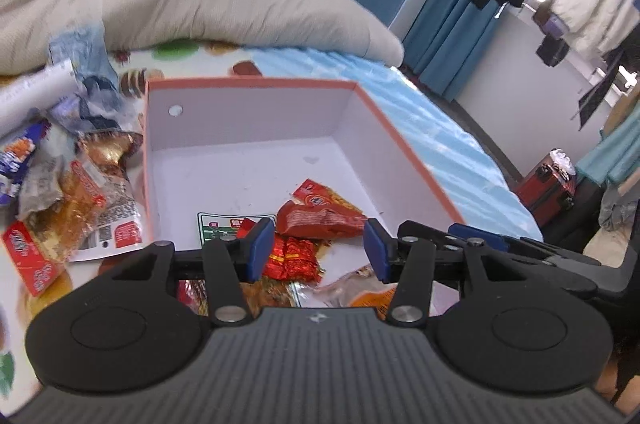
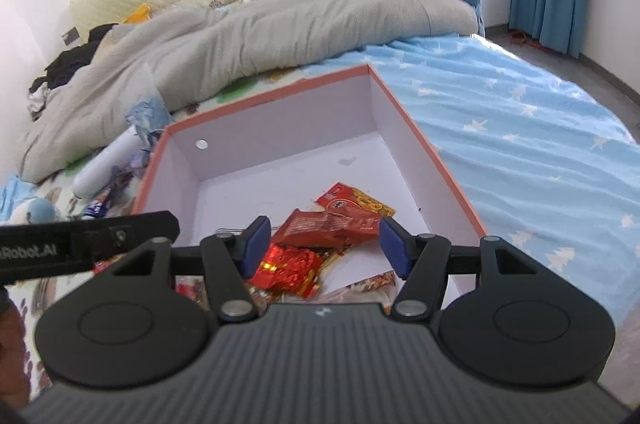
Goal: Organize snacks
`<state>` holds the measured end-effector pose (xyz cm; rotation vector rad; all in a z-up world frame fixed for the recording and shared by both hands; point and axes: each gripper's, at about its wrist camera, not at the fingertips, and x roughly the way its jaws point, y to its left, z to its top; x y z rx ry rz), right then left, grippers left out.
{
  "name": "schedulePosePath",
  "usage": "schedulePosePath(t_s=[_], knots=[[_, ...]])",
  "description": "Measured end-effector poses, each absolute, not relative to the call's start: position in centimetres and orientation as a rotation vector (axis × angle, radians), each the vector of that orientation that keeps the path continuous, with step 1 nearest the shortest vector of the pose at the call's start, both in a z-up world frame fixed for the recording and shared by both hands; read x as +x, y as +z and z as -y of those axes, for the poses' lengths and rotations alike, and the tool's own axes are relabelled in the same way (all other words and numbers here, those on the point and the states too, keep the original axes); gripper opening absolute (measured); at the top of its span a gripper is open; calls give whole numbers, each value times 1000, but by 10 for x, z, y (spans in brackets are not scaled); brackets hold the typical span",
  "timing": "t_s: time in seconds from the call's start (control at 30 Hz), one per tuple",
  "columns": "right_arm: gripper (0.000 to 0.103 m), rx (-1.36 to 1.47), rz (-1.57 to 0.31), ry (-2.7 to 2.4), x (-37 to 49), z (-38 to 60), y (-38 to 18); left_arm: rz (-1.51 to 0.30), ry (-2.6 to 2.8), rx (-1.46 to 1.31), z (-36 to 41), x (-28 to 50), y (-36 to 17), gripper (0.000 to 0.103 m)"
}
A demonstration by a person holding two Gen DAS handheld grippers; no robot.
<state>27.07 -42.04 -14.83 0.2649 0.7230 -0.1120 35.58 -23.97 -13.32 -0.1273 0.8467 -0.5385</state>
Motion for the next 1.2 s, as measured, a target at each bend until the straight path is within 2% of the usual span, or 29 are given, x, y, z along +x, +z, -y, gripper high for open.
schedulePosePath(t_s=[0.63, 1.2], knots=[[62, 269, -614, -34, 141, 371, -87, -680, -440, -124, 174, 181, -51, 55], [62, 240, -592, 159, 78, 300, -75, -623, -258, -144, 82, 84, -37, 55]])
